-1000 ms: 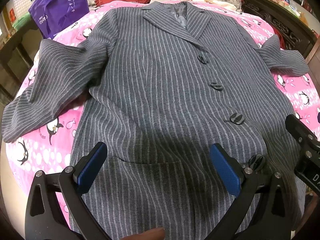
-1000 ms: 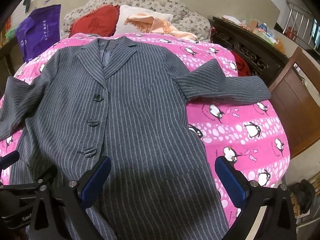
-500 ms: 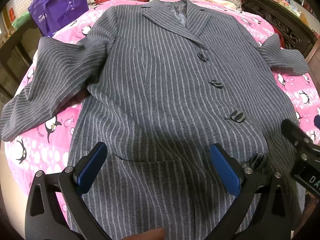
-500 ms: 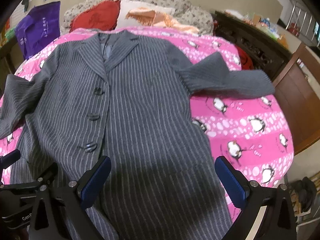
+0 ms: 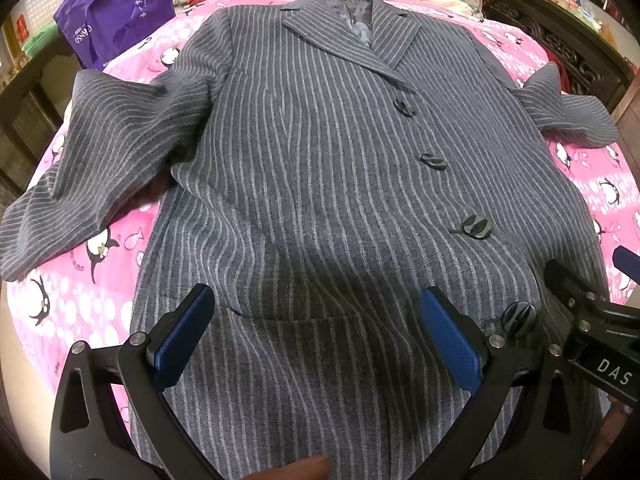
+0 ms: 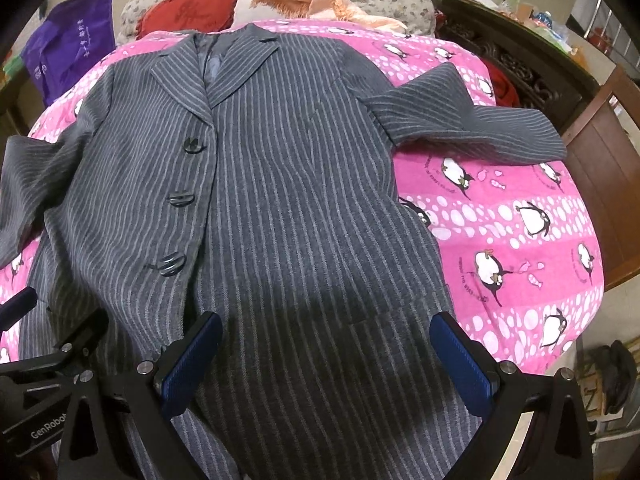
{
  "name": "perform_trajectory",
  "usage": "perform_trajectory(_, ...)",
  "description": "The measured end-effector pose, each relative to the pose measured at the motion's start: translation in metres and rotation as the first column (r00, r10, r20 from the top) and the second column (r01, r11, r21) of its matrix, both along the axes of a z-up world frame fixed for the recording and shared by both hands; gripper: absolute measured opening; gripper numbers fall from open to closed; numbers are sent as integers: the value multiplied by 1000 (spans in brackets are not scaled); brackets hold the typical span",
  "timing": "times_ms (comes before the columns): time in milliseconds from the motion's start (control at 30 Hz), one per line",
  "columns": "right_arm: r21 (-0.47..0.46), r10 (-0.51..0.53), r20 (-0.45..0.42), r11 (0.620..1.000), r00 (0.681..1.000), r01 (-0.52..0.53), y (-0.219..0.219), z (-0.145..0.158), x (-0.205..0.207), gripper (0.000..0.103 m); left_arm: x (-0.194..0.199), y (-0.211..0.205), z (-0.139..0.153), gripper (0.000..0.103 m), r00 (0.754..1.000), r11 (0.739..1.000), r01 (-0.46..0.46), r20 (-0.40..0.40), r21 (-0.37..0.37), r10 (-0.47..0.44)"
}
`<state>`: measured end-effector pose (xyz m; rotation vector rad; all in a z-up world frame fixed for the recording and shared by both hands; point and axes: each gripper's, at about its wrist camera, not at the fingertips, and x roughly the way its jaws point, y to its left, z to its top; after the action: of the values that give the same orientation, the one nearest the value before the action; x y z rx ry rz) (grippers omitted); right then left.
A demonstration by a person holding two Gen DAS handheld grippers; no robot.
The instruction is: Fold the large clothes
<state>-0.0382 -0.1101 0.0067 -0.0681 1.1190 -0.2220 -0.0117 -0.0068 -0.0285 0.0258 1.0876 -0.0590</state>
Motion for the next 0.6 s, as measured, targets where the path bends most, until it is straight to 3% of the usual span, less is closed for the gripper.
perform_trajectory(600, 10, 1, -2, 1000, 1000, -1, 2, 0, 2, 103, 0, 0, 1, 103, 1000, 1000, -7, 5, 2, 7)
